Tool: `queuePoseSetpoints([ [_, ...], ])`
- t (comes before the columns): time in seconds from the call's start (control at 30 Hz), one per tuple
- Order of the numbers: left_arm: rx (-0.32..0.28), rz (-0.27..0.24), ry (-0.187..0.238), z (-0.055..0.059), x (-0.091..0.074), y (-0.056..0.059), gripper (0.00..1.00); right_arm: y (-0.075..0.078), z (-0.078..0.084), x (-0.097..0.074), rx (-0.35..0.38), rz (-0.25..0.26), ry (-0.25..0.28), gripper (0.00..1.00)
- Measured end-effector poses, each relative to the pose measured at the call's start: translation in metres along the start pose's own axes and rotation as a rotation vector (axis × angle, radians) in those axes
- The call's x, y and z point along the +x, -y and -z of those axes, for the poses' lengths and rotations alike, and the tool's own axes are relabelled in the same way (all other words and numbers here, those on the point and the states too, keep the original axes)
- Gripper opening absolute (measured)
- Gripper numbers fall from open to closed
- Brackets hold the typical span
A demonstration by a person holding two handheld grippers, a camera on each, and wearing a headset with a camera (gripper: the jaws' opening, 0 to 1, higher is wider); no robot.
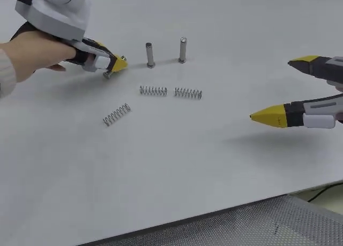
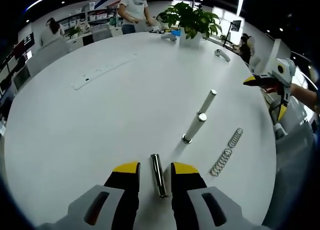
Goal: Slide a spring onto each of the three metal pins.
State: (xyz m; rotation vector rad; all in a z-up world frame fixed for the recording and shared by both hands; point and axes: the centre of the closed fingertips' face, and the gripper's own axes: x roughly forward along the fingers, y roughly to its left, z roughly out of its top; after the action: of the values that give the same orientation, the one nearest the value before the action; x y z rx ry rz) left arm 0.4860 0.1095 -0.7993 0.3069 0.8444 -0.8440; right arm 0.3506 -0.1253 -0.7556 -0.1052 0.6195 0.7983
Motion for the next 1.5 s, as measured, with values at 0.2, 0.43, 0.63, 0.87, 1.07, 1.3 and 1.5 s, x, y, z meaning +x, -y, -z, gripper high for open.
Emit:
queuePoseSetpoints([
  [0.2,-0.008,-0.005,-0.013,0.003,0.001,0.0,0.09,0.0,0.002,-0.001,0.005,0.002,0.001,0.97],
  [0.43,-0.014,-0.017,-0.02,0.003,0.003,0.001,0.05,0.001,0.004,-0.002,0.008,0.005,0.0,0.97],
  [0.63,-0.018,-0.03,-0.027,0.002,0.004,0.0,0.01,0.0,0.004,-0.001,0.011,0.006,0.001,0.97],
  [0.87,-0.02,-0.052,-0.031,-0.001,0.007,-0.006,0.0,-0.002,0.004,0.0,0.01,0.002,0.003,0.97],
  [1.07,-0.022,-0.061,-0.028,-0.003,0.01,-0.011,0.0,-0.002,0.004,0.001,0.009,0.001,0.002,0.97],
  [1.3,-0.031,-0.074,-0.006,-0.003,0.012,-0.014,0.0,-0.003,0.004,0.002,0.007,-0.003,0.004,0.97],
  [1.5,-0.044,-0.082,0.017,-0.002,0.006,-0.01,0.0,-0.004,0.003,0.002,0.005,-0.004,0.006,0.97],
])
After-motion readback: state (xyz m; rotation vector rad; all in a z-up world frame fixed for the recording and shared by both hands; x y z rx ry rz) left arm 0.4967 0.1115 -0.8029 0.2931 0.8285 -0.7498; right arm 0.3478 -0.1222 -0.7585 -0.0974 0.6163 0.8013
